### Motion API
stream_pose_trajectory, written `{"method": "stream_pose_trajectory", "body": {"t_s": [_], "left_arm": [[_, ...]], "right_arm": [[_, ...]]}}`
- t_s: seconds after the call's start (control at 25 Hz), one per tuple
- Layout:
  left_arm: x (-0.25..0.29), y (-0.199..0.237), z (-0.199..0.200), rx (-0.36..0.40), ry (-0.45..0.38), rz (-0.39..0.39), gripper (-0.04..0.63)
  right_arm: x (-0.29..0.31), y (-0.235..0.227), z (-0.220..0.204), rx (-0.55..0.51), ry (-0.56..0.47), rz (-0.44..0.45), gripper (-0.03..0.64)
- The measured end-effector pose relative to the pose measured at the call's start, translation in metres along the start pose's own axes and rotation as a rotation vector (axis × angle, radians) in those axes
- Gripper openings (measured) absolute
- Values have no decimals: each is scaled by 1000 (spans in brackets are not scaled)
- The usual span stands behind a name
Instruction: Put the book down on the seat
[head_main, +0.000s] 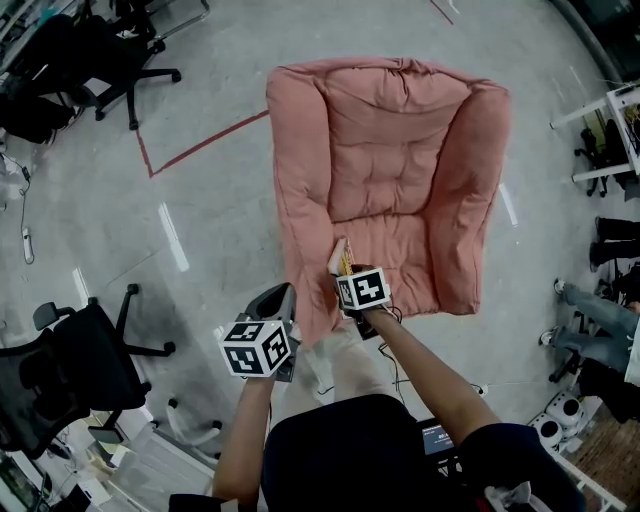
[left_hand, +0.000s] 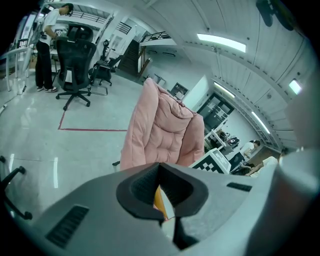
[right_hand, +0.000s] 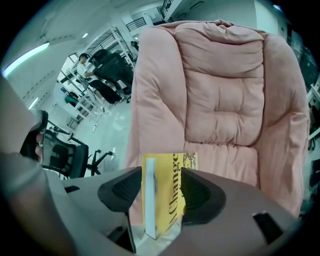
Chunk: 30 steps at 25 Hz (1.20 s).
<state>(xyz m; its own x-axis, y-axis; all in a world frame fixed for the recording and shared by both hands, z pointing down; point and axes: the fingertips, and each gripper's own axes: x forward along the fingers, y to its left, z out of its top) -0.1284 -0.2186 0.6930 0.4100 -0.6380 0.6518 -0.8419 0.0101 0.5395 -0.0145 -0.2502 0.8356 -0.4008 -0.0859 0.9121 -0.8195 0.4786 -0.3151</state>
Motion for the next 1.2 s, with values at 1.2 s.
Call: {"method": "stream_pose_trajectory", "body": {"t_s": [1.2], "left_arm": [[-59, -44, 23, 143, -91, -72, 5]], "right_arm": [[-116, 43, 45, -139, -217, 44, 60]]}}
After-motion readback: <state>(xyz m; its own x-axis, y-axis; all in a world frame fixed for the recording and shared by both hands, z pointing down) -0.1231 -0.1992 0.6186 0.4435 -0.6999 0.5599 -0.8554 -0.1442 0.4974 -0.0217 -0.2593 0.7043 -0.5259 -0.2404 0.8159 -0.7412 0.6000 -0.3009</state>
